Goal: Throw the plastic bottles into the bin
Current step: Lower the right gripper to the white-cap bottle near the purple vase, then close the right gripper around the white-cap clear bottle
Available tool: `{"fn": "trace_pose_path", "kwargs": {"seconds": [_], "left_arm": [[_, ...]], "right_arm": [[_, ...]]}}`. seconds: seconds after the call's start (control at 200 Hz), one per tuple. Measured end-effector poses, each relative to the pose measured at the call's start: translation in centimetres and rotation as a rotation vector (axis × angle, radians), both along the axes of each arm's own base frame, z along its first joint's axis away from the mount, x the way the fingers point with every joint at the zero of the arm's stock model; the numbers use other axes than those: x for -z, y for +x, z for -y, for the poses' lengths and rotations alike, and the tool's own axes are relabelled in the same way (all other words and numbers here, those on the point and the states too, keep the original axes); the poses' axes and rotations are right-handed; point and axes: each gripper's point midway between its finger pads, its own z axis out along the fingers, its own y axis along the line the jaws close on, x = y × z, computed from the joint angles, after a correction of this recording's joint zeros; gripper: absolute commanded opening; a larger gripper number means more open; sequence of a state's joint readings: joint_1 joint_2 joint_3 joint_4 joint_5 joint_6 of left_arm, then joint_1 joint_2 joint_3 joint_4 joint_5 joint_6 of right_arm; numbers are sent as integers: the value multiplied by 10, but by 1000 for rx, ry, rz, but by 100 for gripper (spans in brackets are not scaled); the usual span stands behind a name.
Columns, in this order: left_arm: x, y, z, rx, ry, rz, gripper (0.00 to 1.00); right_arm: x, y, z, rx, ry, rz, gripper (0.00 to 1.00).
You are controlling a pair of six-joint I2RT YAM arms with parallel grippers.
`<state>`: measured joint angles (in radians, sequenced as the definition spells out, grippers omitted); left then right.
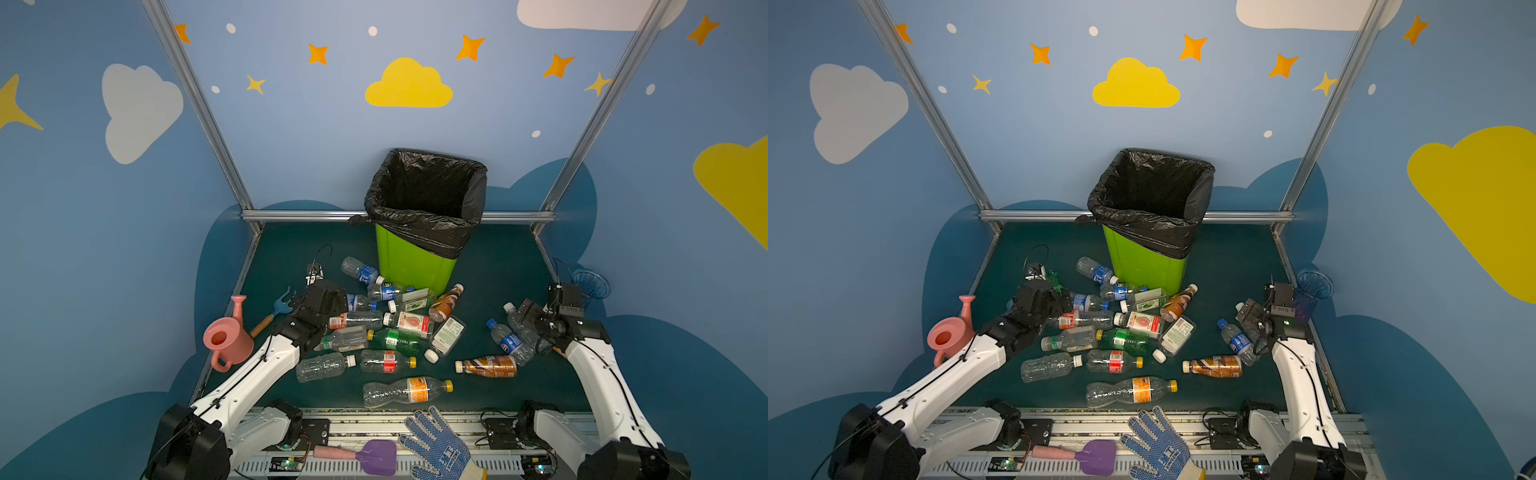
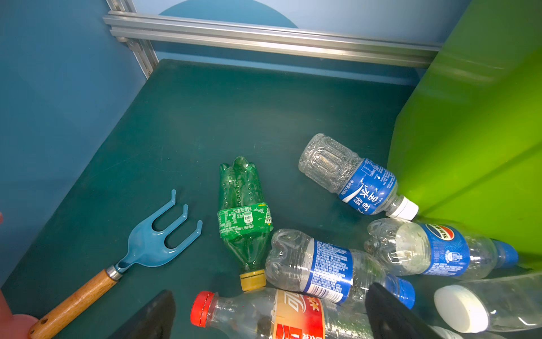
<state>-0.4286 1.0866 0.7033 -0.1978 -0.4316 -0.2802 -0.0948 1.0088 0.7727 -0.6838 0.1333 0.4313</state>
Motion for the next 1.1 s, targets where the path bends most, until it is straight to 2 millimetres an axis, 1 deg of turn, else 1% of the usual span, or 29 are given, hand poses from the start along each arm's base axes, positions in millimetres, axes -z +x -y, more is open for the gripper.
{"fn": "trace_pose_path", "kwargs": {"seconds": [0.195,0.3,0.435,0.521,0.691,0.826,0.926,0.971,1.051,1.101], "left_arm": [[2,1,0,2,5,-5,100],[1,2,1,2,3,-1,100],[0,2,1,3,1,4,100],[0,3,1,4,3,5,100],[-1,3,1,4,2,9,100],[-1,4,2,4,1,11,100],[-1,4,2,4,1,10,100],[-1,4,2,4,1,10,100],[1,4,2,4,3,6,100],[2,4,2,4,4,3,100]], "right_arm": [[18,4,0,-43,21,-64,98],[29,6,-1,-62,33,-101,96],[45,11,-3,-96,53,-174,88],[53,16,-6,-116,67,-208,87],[55,24,-5,-137,56,-208,81],[57,31,-4,-146,39,-202,81],[59,36,0,-144,16,-212,78],[62,40,-1,-148,21,-217,77],[73,42,-4,-168,24,-255,74],[72,47,-4,-172,24,-251,74]]}}
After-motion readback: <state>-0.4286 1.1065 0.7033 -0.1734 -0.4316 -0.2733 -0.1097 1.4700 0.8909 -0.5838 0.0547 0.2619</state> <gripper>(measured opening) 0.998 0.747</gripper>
